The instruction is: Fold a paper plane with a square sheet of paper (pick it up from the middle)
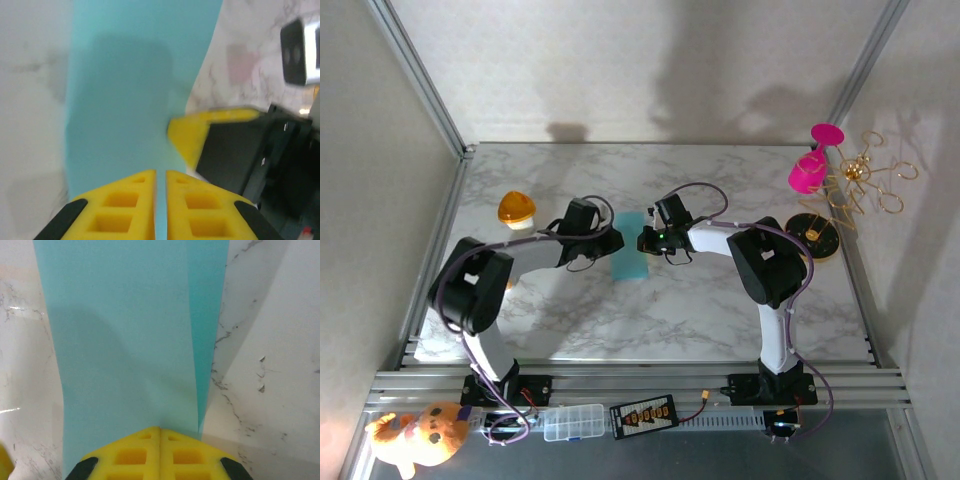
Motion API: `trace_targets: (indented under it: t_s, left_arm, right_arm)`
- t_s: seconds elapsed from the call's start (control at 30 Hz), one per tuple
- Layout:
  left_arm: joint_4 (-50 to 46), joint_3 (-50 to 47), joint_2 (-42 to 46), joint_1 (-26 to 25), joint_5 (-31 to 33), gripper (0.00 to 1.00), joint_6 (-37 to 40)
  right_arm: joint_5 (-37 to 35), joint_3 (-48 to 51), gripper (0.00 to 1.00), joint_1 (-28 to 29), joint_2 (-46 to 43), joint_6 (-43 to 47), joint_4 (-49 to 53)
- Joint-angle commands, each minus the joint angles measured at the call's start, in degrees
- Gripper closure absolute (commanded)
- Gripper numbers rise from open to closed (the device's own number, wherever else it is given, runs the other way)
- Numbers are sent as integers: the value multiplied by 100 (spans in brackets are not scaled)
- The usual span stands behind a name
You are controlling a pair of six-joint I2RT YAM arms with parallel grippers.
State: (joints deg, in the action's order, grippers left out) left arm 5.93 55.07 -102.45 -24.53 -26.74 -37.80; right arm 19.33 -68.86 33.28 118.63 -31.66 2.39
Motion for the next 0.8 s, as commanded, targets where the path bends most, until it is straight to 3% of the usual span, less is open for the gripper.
trace_targets:
  t_s: [0.0,0.3,0.5,0.77]
  left_arm:
    - [73,381,-450,2,70,86,-43]
    - [20,597,-1066,166,266,87,115]
    - [-256,381,-964,342,904,87,436]
    - [-215,110,-540,721,872,88,719]
  right_arm:
    - [-1571,559,100,-40,1154,227,1733]
    - [-1616,637,100,-41,1114,291,1772]
    - [-1955,768,100,-38,1032,300,1806]
    - [-2100,839,100,-45,1022,317,1784]
